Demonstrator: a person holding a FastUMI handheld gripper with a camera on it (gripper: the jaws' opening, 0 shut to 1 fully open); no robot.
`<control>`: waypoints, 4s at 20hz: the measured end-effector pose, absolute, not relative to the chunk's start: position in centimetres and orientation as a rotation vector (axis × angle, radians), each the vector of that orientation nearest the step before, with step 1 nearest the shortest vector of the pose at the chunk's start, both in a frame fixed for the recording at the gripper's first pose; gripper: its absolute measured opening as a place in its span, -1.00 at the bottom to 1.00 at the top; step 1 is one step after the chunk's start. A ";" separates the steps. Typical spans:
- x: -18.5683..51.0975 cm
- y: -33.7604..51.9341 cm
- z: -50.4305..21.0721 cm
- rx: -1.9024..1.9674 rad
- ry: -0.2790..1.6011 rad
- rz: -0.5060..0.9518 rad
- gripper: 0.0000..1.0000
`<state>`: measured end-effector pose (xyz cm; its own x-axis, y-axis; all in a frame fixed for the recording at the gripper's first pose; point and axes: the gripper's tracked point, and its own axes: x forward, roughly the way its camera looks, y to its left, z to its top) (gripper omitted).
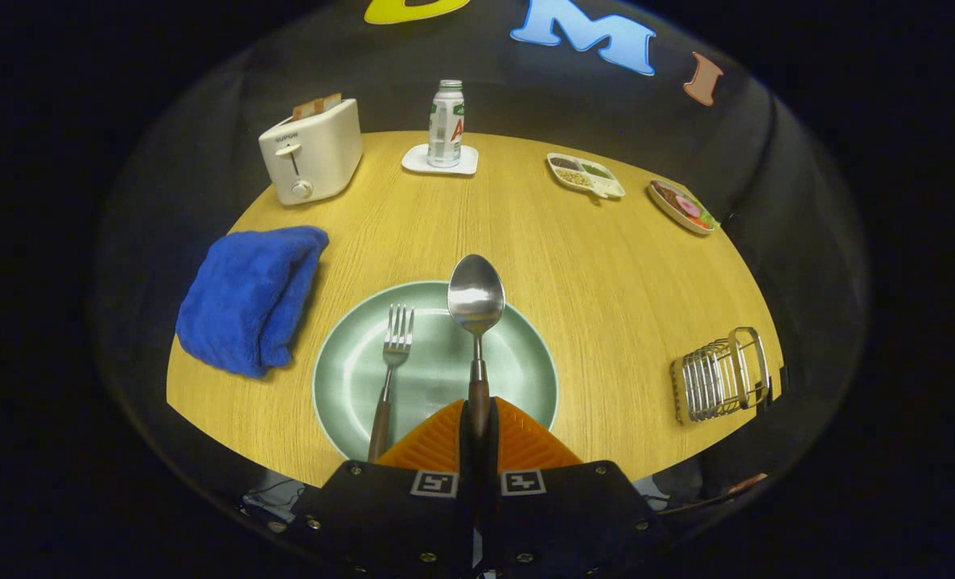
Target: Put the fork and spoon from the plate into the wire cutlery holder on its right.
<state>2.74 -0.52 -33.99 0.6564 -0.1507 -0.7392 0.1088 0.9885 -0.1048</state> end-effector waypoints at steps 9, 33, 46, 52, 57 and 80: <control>1.4 -10.7 -27.7 0.052 0.737 -0.406 -0.90; -6.3 -21.3 -32.7 0.294 1.048 -0.597 -0.89; -3.8 -23.1 -27.9 0.162 0.915 -0.618 0.94; -2.0 -20.6 -27.0 0.127 0.863 -0.543 0.94; -0.5 -16.8 -26.4 0.082 0.839 -0.460 0.95; 2.6 5.1 -37.2 0.039 0.992 -0.039 0.94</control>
<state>2.59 5.12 -37.21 0.5468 -0.0156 -0.8371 0.0510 0.9986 0.0147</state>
